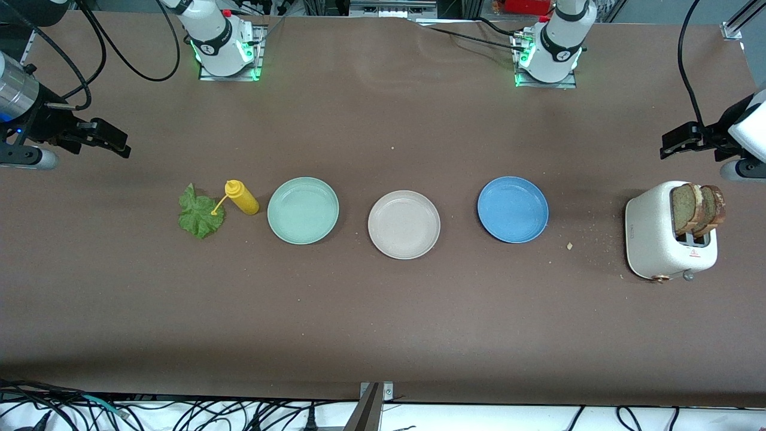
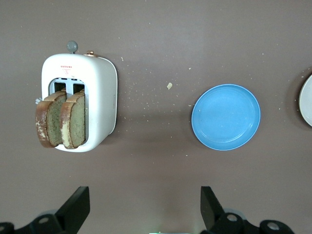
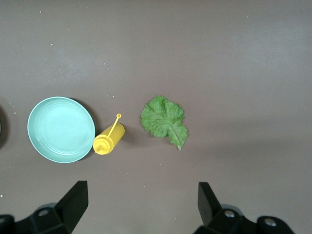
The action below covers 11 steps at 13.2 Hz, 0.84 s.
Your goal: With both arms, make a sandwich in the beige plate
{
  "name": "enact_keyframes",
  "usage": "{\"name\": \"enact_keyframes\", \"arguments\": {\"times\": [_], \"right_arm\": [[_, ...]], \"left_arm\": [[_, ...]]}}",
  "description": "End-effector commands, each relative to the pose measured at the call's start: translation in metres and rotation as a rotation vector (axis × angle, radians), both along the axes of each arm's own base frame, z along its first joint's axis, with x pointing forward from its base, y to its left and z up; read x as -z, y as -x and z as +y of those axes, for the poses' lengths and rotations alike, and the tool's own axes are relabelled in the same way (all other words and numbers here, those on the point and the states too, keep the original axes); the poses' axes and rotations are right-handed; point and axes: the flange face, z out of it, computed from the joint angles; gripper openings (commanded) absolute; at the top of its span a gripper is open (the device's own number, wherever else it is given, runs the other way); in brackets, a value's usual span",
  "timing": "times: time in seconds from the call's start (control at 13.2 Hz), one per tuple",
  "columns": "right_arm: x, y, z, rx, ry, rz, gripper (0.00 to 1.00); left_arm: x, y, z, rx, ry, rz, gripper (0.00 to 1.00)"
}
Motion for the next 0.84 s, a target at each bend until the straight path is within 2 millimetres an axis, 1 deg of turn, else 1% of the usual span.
{"name": "enact_keyframes", "arguments": {"times": [0.0,0.76], "right_arm": [[-0.0062,-0.0009,-0.0005,0.012,-0.004,-0.002,1.0],[-0.0061,-0.0007,-0.0003,0.012,-0.005,0.0,1.0]], "left_arm": [[-0.0044,-0.0018,-0.001,0.027,-0.014,-0.011,1.0],[-0.0052,-0.0021,-0.0048,0.023,-0.012,-0.015,1.0]]}}
